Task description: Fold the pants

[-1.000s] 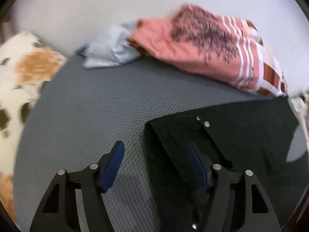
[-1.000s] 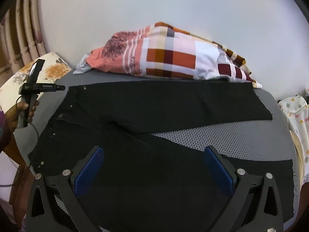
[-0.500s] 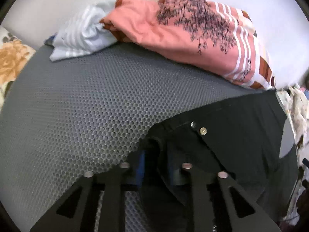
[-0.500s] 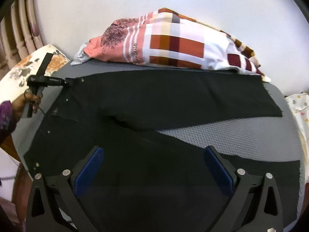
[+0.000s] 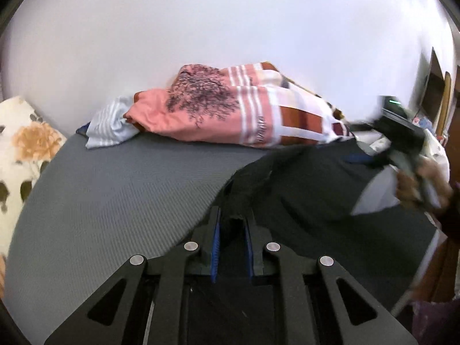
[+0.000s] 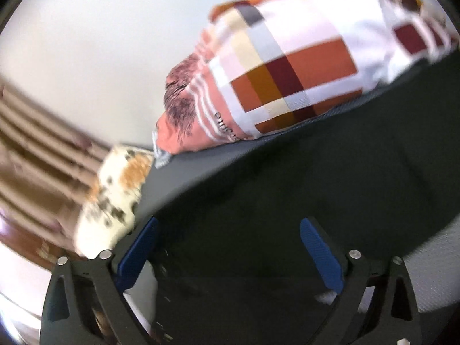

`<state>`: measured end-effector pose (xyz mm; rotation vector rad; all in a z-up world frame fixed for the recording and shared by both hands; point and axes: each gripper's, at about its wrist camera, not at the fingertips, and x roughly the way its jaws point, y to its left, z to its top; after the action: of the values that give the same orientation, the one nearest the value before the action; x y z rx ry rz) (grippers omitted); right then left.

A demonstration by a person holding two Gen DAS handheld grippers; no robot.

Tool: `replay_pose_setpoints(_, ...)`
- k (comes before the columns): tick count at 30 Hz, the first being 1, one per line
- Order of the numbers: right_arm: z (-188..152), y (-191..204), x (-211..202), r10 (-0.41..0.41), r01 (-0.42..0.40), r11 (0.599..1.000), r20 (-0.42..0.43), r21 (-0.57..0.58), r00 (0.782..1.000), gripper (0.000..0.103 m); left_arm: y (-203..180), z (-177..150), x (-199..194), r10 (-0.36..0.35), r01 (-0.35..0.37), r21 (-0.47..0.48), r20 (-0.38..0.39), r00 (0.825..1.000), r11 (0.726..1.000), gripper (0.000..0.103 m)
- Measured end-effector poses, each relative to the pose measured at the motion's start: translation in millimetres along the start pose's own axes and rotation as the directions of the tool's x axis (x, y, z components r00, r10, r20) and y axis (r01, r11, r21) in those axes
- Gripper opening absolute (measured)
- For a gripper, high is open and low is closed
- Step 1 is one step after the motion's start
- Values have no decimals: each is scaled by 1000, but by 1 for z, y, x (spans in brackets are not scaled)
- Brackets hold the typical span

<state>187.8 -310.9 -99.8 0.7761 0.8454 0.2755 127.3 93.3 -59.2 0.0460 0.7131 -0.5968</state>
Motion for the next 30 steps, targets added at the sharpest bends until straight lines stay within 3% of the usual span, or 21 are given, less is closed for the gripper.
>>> replay_pose_setpoints(4, 17, -21, 40, 16, -9, 993, -61, 116, 998, 94, -14, -26, -17, -6, 5, -41, -10, 1000, 999, 15)
replay_pose_setpoints(5, 19, -28, 53, -1, 13, 989, -83, 144, 997, 81, -16, -31, -20, -7, 6, -49, -15, 1000, 999, 15)
replay_pose_setpoints(6, 20, -32, 60, -14, 29, 988, -97, 154, 995, 55, -18, -37, -21, -1, 0, -63, -20, 1000, 998, 15)
replay_pose_setpoints(7, 19, -34, 70, -28, 46, 988, -122, 146, 992, 38, -21, -38, -20, 9, -10, -74, -25, 1000, 997, 15)
replay_pose_setpoints(8, 18, -35, 76, -59, 78, 988, -139, 132, 988, 8, -20, -41, -20, 10, -13, -79, -36, 999, 997, 15)
replay_pose_setpoints(10, 8, -36, 74, -85, 101, 986, -122, 136, 989, 8, -17, -43, -21, 20, -26, -97, -57, 998, 995, 15)
replay_pose_setpoints(14, -30, -5, 32, -127, 127, 992, -11, -1, 992, 8, -10, -52, -36, 46, -55, -96, -91, 995, 994, 16)
replay_pose_setpoints(18, -99, 24, -18, -129, 131, 988, 29, -85, 991, 8, -3, -70, -49, 76, -88, -81, -138, 988, 993, 17)
replay_pose_setpoints(21, -139, 24, -42, -128, 128, 988, 4, -82, 992, 8, 0, -93, -56, 88, -108, -100, -186, 979, 989, 17)
replay_pose_setpoints(25, -191, 7, -43, -161, 157, 985, -62, -70, 985, 7, -3, -122, -60, 106, -130, -97, -221, 970, 987, 17)
replay_pose_setpoints(30, -228, -20, -33, -187, 186, 982, -144, -21, 972, 7, -6, -151, -57, 133, -158, -80, -252, 959, 984, 17)
